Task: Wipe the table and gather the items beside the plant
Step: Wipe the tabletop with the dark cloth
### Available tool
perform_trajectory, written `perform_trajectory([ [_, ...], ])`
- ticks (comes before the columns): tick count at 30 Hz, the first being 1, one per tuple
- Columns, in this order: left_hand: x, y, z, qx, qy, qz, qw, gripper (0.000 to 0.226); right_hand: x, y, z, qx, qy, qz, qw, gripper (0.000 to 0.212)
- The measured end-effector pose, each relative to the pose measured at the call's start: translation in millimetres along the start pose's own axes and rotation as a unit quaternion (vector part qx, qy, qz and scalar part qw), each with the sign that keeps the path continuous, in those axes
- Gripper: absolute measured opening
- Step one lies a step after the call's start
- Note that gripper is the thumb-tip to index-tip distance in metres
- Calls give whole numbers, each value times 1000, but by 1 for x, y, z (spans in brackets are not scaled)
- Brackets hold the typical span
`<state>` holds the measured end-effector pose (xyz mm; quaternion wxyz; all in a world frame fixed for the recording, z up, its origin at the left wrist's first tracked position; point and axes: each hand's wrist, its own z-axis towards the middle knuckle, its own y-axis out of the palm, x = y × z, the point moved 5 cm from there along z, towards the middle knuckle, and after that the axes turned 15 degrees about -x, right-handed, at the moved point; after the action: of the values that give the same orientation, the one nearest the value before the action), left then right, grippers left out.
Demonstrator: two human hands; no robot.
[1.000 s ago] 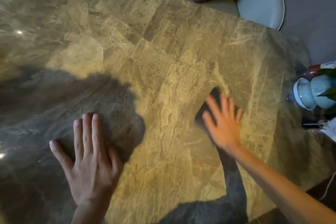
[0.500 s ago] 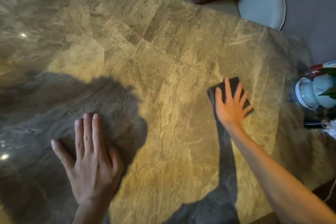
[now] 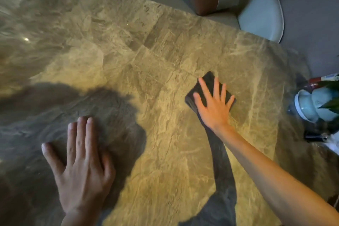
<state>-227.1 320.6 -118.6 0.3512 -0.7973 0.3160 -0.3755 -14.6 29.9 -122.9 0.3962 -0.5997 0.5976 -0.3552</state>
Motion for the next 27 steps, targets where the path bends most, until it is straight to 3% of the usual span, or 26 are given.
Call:
perform_trajectory([
  [3,-1,0,0,10,5,5,1000,72,-32,-1,22,-2,69,64,996,57],
  [5,-1,1,0,12,14,11,1000,71,-49,3,18,-1,54,61,997,59],
  [11,-3,-1,0,30,62,13,998,69,-94,25,-45,4,-128,-32,991,60],
  [16,12,6,-61,17,296,39,954,64,-111,69,-149,-2,-272,-103,957,66],
  [18,17,21,-94,-24,346,65,936,63,-113,86,-187,-19,-334,-112,936,65],
  [27,-12,73,-180,-143,349,148,914,74,-109,124,-293,-127,-428,-238,862,97],
])
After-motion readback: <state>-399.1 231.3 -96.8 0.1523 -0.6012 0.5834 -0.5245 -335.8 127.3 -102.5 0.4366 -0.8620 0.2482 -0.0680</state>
